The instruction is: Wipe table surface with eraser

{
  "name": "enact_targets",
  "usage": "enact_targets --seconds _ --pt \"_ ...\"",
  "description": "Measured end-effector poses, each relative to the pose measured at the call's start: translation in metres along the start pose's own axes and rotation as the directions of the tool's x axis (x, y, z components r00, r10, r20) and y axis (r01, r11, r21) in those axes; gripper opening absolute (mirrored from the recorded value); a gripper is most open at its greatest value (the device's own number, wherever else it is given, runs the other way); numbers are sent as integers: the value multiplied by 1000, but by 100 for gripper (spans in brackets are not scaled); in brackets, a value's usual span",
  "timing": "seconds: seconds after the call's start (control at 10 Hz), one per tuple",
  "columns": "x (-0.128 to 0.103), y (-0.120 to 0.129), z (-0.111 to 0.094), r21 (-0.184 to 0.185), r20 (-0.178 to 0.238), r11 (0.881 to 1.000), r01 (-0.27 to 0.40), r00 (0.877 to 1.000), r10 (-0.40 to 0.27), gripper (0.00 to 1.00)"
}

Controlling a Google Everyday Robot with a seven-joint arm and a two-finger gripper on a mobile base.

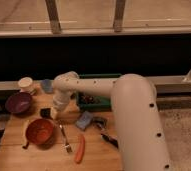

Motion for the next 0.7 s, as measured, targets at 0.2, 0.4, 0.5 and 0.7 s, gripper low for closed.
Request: enact_targets --seconds 0.2,0.4,0.5,0.7 --pt "-9 -16 -3 -12 20 1000 -9 1000 10 0" --pt "-36 -17 -4 -17 32 1000 15 999 -14 0" --pt "-54 -12 -4 -17 35 999 42 999 -41 0" --pt "-76 7 -3 -17 32 994 111 993 -110 0"
